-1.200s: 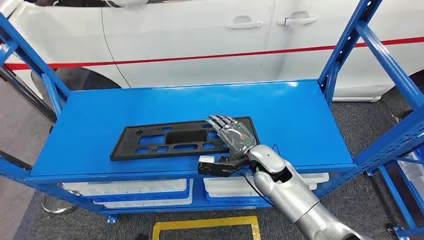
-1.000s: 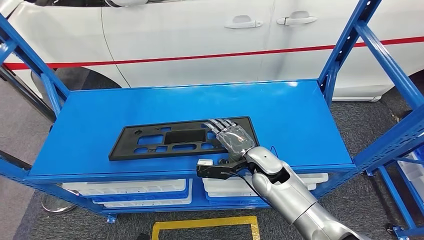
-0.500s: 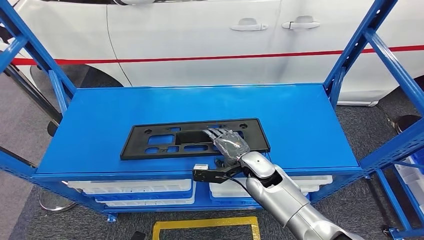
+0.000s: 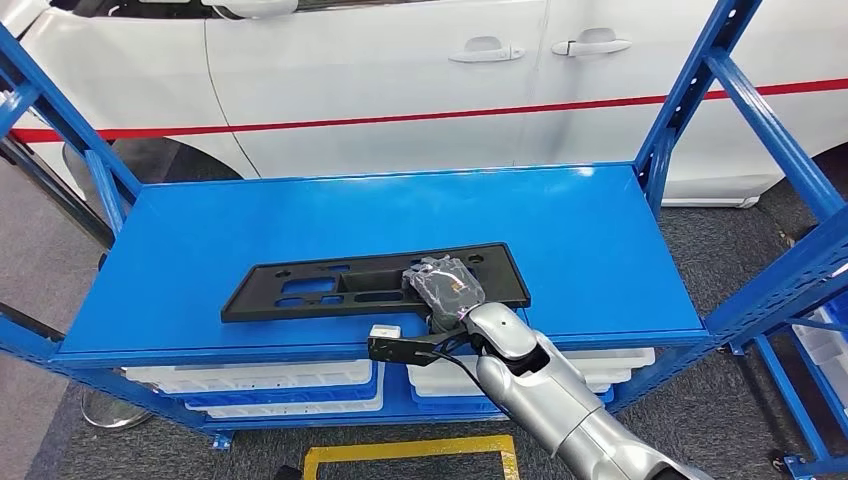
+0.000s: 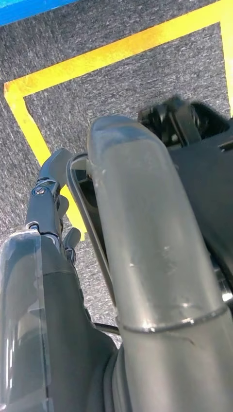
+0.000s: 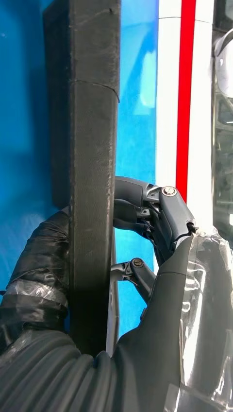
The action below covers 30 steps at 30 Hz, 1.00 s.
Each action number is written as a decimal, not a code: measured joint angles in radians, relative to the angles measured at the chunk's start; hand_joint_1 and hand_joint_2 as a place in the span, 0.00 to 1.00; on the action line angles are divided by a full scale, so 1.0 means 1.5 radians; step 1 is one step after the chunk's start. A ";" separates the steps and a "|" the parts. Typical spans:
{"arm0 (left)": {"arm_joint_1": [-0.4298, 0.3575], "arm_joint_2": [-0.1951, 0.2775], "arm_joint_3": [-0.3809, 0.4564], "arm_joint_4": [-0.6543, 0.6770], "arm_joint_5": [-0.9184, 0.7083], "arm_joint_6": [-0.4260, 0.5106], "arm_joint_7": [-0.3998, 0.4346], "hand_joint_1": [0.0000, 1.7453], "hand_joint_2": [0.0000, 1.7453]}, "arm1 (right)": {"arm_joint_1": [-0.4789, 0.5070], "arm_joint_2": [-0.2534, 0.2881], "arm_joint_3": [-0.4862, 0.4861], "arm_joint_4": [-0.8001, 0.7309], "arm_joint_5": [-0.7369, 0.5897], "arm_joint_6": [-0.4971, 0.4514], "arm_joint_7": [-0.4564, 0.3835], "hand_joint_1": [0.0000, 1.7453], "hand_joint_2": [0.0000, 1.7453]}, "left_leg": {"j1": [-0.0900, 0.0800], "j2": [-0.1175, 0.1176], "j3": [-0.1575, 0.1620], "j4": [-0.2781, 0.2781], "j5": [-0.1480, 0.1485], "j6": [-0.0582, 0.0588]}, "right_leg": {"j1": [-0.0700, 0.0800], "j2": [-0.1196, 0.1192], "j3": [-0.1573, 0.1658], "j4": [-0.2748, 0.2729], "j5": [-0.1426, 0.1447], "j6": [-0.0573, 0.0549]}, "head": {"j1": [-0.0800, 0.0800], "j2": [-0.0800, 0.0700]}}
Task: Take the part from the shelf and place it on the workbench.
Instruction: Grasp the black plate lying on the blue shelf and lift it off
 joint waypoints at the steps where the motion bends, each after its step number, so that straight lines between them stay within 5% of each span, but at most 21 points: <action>1: 0.000 0.000 0.000 0.000 0.000 0.000 0.000 0.00 0.00 | 0.000 0.001 -0.001 0.000 0.000 -0.001 0.000 1.00 1.00 | 0.000 0.000 0.022 -0.043 0.023 0.002 | 0.000 0.000 0.001 0.000 0.000 0.000 | 0.000 0.000; 4: -0.002 0.000 0.000 0.000 0.001 0.002 0.000 0.00 0.00 | 0.001 0.003 -0.005 0.000 0.002 -0.004 0.002 1.00 1.00 | -0.004 -0.001 0.071 -0.141 0.052 0.010 | 0.002 0.002 0.001 -0.001 0.001 0.007 | 0.000 0.000; 8: -0.001 0.000 0.000 0.000 0.001 0.004 -0.001 0.00 0.00 | 0.006 0.005 -0.008 0.000 0.008 -0.009 0.006 1.00 1.00 | -0.006 0.000 0.077 -0.163 0.060 0.025 | 0.000 0.002 -0.002 -0.001 -0.001 0.023 | 0.000 0.000; 13: 0.002 -0.001 0.000 0.000 0.011 0.009 -0.009 0.00 0.00 | 0.041 0.007 -0.029 -0.025 -0.032 -0.058 -0.015 1.00 1.00 | -0.006 0.002 0.080 -0.174 0.066 0.038 | 0.000 0.002 -0.074 0.154 -0.080 0.029 | 0.001 0.000; 14: 0.004 -0.001 0.000 0.000 0.015 0.011 -0.013 0.00 0.00 | 0.053 0.007 -0.037 -0.041 -0.049 -0.072 -0.026 1.00 1.00 | -0.006 0.002 0.081 -0.173 0.065 0.039 | -0.001 0.001 -0.077 0.161 -0.075 0.029 | 0.001 0.000; 16: 0.008 -0.001 0.000 0.000 0.020 0.014 -0.023 0.00 0.00 | 0.077 0.006 -0.053 -0.087 -0.079 -0.087 -0.046 1.00 1.00 | -0.006 0.002 0.082 -0.168 0.060 0.036 | -0.002 0.000 -0.050 0.106 -0.035 0.030 | 0.001 0.000; 18: 0.008 -0.001 0.000 0.000 0.023 0.016 -0.030 0.00 0.50 | 0.097 0.005 -0.065 -0.133 -0.098 -0.089 -0.056 1.00 1.00 | -0.007 0.001 0.079 -0.157 0.052 0.031 | -0.002 0.000 -0.013 0.030 -0.006 0.027 | 0.000 0.000; 20: 0.008 -0.001 0.001 0.000 0.023 0.017 -0.033 0.00 1.00 | 0.111 0.003 -0.073 -0.167 -0.105 -0.086 -0.060 1.00 1.00 | -0.009 0.000 0.074 -0.148 0.048 0.024 | -0.001 0.001 -0.004 0.004 -0.004 0.022 | 0.000 0.000; 24: 0.008 0.000 0.001 0.000 0.023 0.019 -0.039 0.00 1.00 | 0.122 -0.004 -0.087 -0.217 -0.120 -0.081 -0.068 1.00 1.00 | -0.007 0.000 0.063 -0.127 0.031 0.013 | -0.003 0.001 -0.004 -0.001 0.000 0.009 | 0.000 0.000; 28: 0.008 0.000 0.001 0.000 0.027 0.018 -0.056 0.00 1.00 | 0.120 -0.012 -0.104 -0.267 -0.155 -0.076 -0.076 1.00 1.00 | -0.001 0.001 -0.009 0.023 -0.033 0.001 | -0.003 -0.001 -0.003 -0.002 0.000 0.003 | 0.000 0.000; 30: 0.010 0.000 0.001 0.000 0.028 0.015 -0.064 0.00 1.00 | 0.120 -0.018 -0.114 -0.286 -0.173 -0.075 -0.080 1.00 1.00 | 0.000 0.001 -0.018 0.031 -0.017 0.001 | -0.003 0.000 -0.002 -0.002 -0.001 0.003 | 0.000 0.000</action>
